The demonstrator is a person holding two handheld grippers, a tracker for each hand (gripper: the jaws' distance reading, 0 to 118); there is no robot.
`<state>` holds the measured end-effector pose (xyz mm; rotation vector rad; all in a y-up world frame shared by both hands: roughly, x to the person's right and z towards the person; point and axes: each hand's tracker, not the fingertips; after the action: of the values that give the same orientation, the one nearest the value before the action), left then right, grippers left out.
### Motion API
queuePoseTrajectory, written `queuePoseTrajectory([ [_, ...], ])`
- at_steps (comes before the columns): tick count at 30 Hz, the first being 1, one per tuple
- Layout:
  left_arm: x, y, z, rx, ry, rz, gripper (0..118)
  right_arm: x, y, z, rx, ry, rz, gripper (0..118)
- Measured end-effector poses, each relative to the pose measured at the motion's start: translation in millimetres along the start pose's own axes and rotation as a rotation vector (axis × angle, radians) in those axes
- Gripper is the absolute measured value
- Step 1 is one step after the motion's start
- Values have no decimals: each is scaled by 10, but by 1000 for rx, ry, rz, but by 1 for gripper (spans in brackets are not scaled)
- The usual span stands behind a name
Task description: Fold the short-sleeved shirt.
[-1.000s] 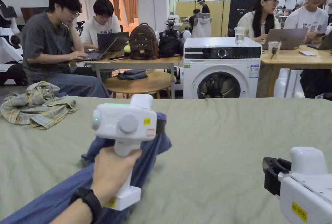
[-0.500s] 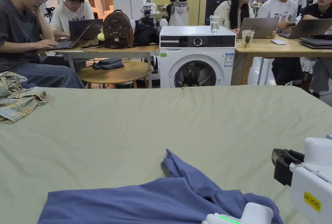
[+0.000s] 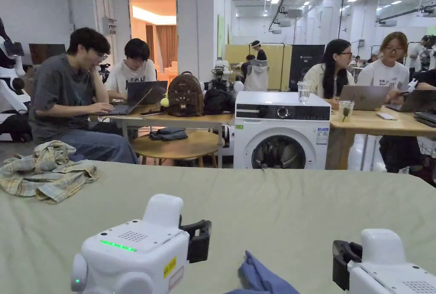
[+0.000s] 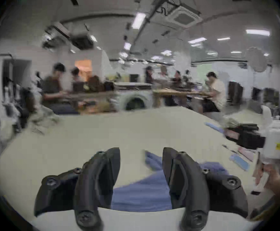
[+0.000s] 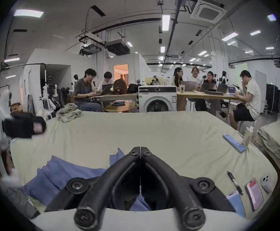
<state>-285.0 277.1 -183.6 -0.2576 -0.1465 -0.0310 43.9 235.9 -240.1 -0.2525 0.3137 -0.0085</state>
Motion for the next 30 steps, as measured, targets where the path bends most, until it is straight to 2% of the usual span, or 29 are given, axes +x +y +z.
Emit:
queuePoseTrajectory([
  [2,-225,57,133,11,66,2,51,-90,38,-56,9,-4,9,0],
  [5,-498,43,282,22,174,35,43,-181,67,-152,6,-32,46,0],
  [6,-593,20,325,14,199,54,28,-175,65,-172,0,-34,49,0],
  [7,-670,-9,341,-4,210,61,8,-163,59,-172,-5,-38,47,0],
  [8,-725,-49,369,-33,235,66,0,-152,55,-166,-9,-42,46,0],
  [11,-892,-177,459,-40,251,79,0,-74,55,-129,-18,-53,36,0],
  [15,-949,-269,464,-68,263,61,0,-17,54,-155,-28,-59,-15,0],
  [19,-1026,-269,386,-112,232,96,0,-83,32,-148,-33,-47,15,0],
  [21,-1049,-270,311,-136,228,72,0,-69,20,-128,-34,-39,13,0],
  [23,-1176,-304,189,-221,179,132,0,-18,-8,-127,-38,-17,-33,0],
  [24,-1272,-324,82,-284,152,180,3,14,-24,-123,-43,1,-57,0],
  [26,-1478,-422,-164,-404,100,289,31,45,-57,-96,-53,6,-64,0],
  [28,-1677,-603,-414,-514,62,391,34,92,-107,-89,-71,16,-66,0],
  [30,-1777,-800,-657,-559,108,371,35,153,-167,-88,-94,21,-69,0],
])
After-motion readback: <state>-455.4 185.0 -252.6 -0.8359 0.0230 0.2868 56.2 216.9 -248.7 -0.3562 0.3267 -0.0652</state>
